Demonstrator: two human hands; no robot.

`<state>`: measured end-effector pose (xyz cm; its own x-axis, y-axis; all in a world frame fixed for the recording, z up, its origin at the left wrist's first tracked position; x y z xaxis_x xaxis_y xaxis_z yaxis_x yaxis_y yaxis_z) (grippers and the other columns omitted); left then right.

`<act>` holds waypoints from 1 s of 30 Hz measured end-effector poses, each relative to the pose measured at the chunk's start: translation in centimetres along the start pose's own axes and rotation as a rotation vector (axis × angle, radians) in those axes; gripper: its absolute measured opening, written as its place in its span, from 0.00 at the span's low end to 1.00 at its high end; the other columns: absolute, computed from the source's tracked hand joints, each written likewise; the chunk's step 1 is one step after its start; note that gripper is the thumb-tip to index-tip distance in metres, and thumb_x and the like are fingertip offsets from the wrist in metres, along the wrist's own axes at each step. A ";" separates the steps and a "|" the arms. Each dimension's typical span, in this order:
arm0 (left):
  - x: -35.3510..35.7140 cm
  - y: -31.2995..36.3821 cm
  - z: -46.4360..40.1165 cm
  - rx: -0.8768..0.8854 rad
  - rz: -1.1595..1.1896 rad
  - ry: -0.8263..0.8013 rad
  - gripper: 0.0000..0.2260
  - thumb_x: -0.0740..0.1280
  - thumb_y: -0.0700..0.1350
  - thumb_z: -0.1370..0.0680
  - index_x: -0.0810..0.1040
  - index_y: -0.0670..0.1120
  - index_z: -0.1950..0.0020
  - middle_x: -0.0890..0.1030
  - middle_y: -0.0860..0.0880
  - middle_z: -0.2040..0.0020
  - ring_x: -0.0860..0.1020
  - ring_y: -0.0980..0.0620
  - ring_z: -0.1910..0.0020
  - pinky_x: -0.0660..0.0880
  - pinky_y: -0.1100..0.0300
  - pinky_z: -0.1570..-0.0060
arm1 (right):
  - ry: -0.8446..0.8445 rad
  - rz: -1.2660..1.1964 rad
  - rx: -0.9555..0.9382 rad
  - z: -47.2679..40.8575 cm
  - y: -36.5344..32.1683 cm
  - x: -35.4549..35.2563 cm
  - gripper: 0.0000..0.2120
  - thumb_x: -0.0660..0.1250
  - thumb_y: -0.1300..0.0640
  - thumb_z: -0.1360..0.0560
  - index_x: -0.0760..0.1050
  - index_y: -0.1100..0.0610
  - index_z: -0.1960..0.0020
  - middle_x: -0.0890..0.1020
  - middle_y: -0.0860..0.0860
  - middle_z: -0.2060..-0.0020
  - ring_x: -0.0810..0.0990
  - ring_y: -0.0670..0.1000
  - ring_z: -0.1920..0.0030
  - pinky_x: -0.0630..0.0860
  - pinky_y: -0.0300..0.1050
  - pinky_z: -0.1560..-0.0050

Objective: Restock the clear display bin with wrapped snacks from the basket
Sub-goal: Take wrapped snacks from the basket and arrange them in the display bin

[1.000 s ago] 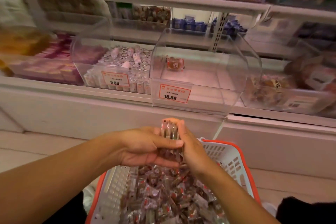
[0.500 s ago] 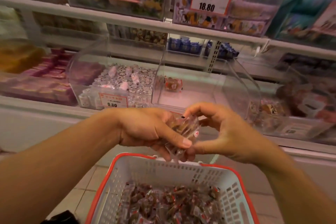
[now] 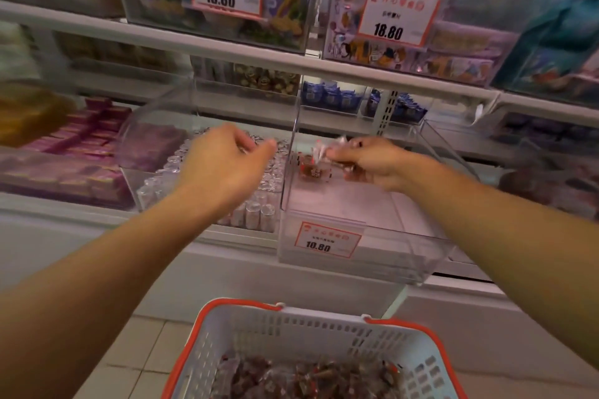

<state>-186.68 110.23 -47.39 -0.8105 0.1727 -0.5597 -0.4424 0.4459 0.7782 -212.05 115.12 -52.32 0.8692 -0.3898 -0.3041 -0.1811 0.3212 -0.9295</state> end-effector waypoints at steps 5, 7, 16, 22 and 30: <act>5.4 -1.0 1.1 0.116 -0.322 -0.267 0.25 0.63 0.63 0.24 0.80 0.43 0.66 0.80 0.47 0.72 0.78 0.49 0.72 0.67 0.62 0.74 | 0.081 0.011 0.145 -4.9 4.6 1.8 0.14 0.79 0.66 0.33 0.80 0.54 0.54 0.86 0.48 0.66 0.84 0.46 0.64 0.81 0.44 0.58; 6.3 -0.9 0.9 0.146 -0.364 -0.270 0.19 0.64 0.56 0.23 0.78 0.44 0.65 0.79 0.48 0.69 0.78 0.49 0.67 0.68 0.60 0.70 | 0.090 0.067 0.074 -5.8 4.8 2.6 0.15 0.80 0.66 0.34 0.80 0.55 0.52 0.86 0.50 0.61 0.84 0.49 0.60 0.82 0.40 0.59; 6.9 -0.5 0.3 0.219 -0.477 -0.233 0.12 0.61 0.49 0.24 0.70 0.48 0.66 0.70 0.50 0.67 0.71 0.49 0.67 0.66 0.57 0.66 | 0.184 0.759 0.014 -6.8 4.7 0.6 0.31 0.84 0.53 0.40 0.72 0.52 0.43 0.78 0.50 0.49 0.77 0.52 0.48 0.74 0.45 0.49; 7.3 -0.9 0.4 0.224 -0.446 -0.252 0.12 0.59 0.49 0.22 0.70 0.48 0.65 0.74 0.48 0.65 0.74 0.48 0.65 0.67 0.56 0.67 | 0.223 0.719 0.089 -7.1 5.6 0.7 0.29 0.82 0.54 0.36 0.73 0.58 0.41 0.77 0.52 0.50 0.77 0.54 0.48 0.74 0.44 0.51; 7.1 -0.7 0.6 0.200 -0.404 -0.267 0.12 0.59 0.48 0.22 0.69 0.48 0.66 0.73 0.49 0.66 0.74 0.47 0.64 0.66 0.57 0.68 | 0.314 0.472 0.129 -8.1 5.1 3.5 0.06 0.70 0.65 0.27 0.74 0.57 0.57 0.76 0.52 0.62 0.73 0.49 0.63 0.69 0.40 0.69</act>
<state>-191.95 111.69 -52.06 -0.4527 0.1580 -0.8776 -0.5969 0.6774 0.4299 -213.61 108.38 -59.79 0.5263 -0.4096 -0.7452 -0.4416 0.6172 -0.6512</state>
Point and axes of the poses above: each hand's wrist, its own z-axis away from the middle knuckle, its own x-axis out of the palm, y = z × x, the point moved 9 cm from there along -z, towards the middle knuckle
